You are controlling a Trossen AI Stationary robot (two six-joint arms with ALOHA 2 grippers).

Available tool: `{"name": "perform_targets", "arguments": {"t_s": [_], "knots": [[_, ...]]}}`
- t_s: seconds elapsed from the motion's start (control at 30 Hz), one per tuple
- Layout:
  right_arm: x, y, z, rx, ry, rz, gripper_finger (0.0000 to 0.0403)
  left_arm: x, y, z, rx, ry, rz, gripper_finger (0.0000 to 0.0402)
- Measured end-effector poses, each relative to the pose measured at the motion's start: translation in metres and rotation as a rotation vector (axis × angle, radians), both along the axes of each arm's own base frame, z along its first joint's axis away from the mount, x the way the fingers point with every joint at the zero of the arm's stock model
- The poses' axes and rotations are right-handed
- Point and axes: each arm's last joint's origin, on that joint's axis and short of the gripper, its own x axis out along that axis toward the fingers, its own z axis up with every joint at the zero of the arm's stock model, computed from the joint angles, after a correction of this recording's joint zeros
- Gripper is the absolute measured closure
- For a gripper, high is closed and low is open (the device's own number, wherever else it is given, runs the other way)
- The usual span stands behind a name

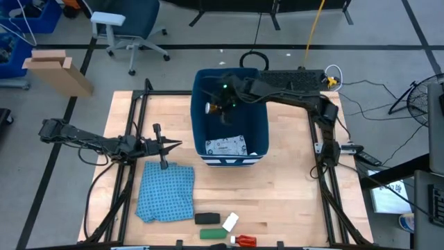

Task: Pick & place medical supplies in basket/bin
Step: Put the orange pill bottle into the blue bin, then put the black bandage into the blue bin

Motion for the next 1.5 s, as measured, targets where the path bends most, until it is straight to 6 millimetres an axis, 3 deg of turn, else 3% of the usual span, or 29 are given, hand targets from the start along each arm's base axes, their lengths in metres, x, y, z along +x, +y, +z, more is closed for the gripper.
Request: {"name": "perform_targets", "arguments": {"t_s": [0.2, 0.43, 0.73, 0.9, 1.13, 1.3, 1.5], "knots": [[0.009, -0.005, -0.040, 0.053, 0.122, -0.001, 0.0273, 0.000, 0.000, 0.000, 0.026, 0.004, 0.010, 0.0376], [0.012, -0.006, -0.071, 0.095, 0.208, 0.000, 0.0273, 0.000, 0.001, 0.000, 0.046, 0.009, 0.036, 0.0376], [0.004, -0.006, -0.093, 0.116, 0.260, -0.008, 0.0271, 0.000, 0.001, 0.001, 0.072, 0.009, 0.044, 0.0376], [0.006, -0.009, -0.093, 0.112, 0.231, -0.030, 0.0245, 0.000, 0.001, 0.001, 0.072, 0.009, 0.046, 0.0376], [0.001, -0.012, -0.050, 0.022, 0.101, -0.128, 0.0159, 0.000, 0.001, 0.001, 0.072, 0.008, 0.047, 0.0376], [-0.016, -0.009, 0.004, -0.038, -0.031, -0.163, 0.0117, 0.000, 0.002, 0.001, 0.070, 0.010, 0.069, 0.0376], [-0.052, 0.009, 0.078, -0.074, -0.203, -0.190, 0.0119, -0.001, 0.003, 0.001, 0.068, 0.011, 0.111, 0.0376]]}}
